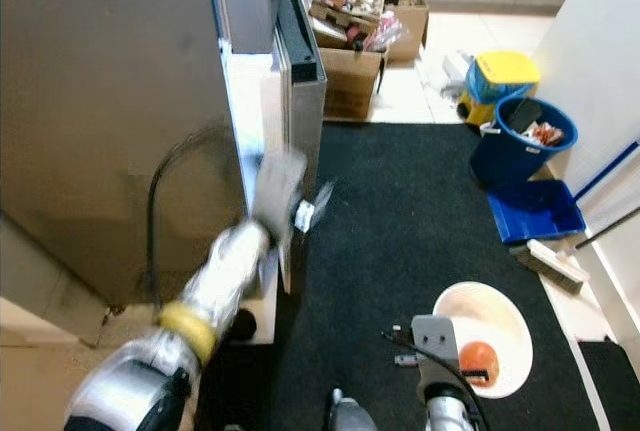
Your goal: Restocking fridge
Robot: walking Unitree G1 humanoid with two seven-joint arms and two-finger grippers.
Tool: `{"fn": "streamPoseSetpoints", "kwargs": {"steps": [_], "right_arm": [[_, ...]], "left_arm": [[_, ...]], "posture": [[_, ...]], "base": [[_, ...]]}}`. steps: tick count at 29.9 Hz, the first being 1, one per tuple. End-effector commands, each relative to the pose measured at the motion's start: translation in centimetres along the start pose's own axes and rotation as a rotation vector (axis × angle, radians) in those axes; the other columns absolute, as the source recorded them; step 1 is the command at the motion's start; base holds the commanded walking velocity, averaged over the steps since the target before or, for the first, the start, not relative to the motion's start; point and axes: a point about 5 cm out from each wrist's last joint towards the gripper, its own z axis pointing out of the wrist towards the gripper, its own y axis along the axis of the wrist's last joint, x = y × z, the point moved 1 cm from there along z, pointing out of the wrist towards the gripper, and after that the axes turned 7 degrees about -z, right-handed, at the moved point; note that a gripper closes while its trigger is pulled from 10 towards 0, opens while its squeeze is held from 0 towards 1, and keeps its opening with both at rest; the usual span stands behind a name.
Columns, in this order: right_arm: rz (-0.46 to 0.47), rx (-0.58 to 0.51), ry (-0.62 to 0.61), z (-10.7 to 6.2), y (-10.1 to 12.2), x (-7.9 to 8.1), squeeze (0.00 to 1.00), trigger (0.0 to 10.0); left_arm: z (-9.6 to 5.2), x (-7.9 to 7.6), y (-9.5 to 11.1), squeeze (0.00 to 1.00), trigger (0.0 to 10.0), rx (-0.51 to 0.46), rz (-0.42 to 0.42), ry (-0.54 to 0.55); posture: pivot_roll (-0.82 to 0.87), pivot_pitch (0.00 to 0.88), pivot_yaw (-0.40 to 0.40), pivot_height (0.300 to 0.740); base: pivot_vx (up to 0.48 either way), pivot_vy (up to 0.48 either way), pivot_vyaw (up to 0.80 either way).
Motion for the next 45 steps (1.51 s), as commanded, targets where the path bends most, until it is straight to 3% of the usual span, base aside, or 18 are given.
{"fn": "streamPoseSetpoints", "kwargs": {"steps": [1, 6, 13, 19, 32, 45], "right_arm": [[-0.007, 0.027, 0.021, -0.6, -1.0, 0.2, 0.0, 10.0], [-0.029, 0.059, 0.039, -0.9, -1.8, 0.3, 0.0, 10.0], [-0.047, 0.086, 0.072, -1.6, -2.8, 0.5, 0.0, 10.0], [-0.045, 0.085, 0.077, -1.7, -2.9, 0.6, 0.0, 10.0], [-0.033, 0.063, 0.077, -1.5, -2.4, 0.7, 0.0, 10.0], [-0.032, 0.059, 0.072, -1.4, -2.3, 0.6, 0.0, 10.0]], "left_arm": [[-0.9, 1.3, -0.8, 0.0, 10.0, 0.018, 0.06, 0.045], [-2.3, 1.9, -3.6, 0.0, 10.0, 0.12, 0.069, 0.08], [-3.2, 1.8, -5.0, 0.0, 10.0, 0.171, 0.066, 0.117], [-3.1, 1.8, -5.0, 0.0, 10.0, 0.161, 0.051, 0.154], [-2.7, 2.0, -4.5, 0.0, 10.0, 0.152, 0.006, 0.209], [-2.5, 2.6, -4.2, 0.0, 10.0, 0.159, -0.009, 0.239]], "posture": [[-0.13, 0.184, -0.015, 0.723], [-0.14, 0.181, -0.016, 0.723], [-0.14, 0.182, -0.017, 0.723], [-0.14, 0.182, -0.019, 0.723], [-0.15, 0.178, -0.02, 0.723], [-0.15, 0.173, -0.019, 0.723]], "base": [[0.0, 0.0, 0.0], [0.0, 0.0, 0.0], [0.0, 0.0, 0.0], [0.0, -0.041, 0.0], [0.057, -0.391, 0.0], [0.252, -0.364, 0.0]]}}
